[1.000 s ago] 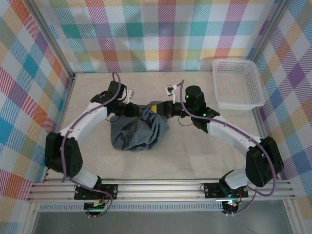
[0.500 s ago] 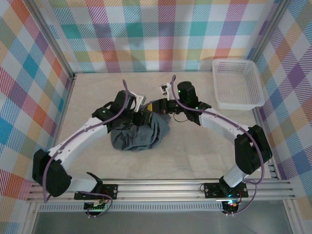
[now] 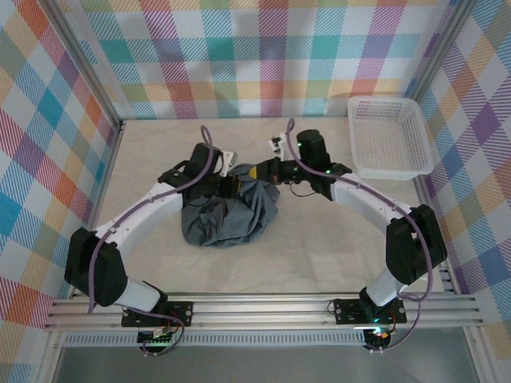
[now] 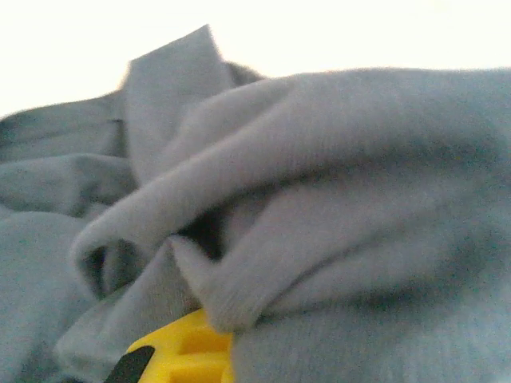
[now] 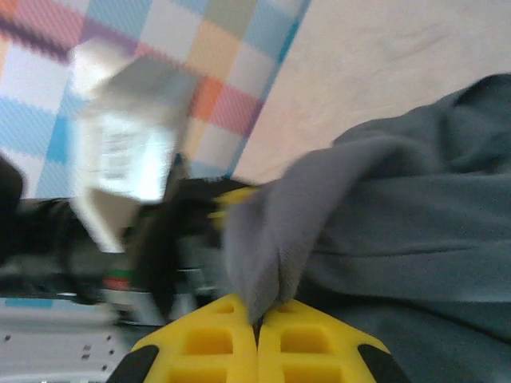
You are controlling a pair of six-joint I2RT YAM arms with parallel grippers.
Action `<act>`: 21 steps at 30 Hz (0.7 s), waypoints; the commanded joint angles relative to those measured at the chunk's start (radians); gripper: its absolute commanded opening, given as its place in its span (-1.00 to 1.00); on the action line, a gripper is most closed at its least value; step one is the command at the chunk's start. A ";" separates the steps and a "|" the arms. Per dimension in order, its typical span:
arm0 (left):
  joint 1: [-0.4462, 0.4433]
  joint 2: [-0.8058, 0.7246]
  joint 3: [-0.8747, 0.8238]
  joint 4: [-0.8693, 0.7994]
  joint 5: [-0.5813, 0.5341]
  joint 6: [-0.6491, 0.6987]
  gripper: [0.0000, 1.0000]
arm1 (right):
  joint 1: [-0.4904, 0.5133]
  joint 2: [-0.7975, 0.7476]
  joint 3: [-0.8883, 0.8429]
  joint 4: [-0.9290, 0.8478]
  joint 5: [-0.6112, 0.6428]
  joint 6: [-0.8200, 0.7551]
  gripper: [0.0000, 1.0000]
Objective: Fold the inside-out t-shirt
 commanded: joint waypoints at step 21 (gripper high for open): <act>0.061 -0.029 0.078 0.105 0.513 -0.286 -1.00 | 0.141 -0.300 -0.184 -0.117 0.405 0.198 -0.12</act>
